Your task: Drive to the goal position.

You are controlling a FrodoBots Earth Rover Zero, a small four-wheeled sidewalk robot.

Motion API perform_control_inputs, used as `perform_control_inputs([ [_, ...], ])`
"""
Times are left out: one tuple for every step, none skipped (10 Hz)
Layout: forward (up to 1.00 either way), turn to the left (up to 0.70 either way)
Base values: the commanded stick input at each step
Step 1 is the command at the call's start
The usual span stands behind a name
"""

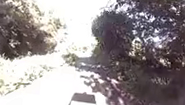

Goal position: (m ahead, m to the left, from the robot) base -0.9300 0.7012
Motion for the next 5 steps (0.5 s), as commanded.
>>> perform_control_inputs([
  [1.00,0.01],
  [1.00,0.01],
  [1.00,0.01],
  [1.00,0.05],
  [1.00,0.31],
])
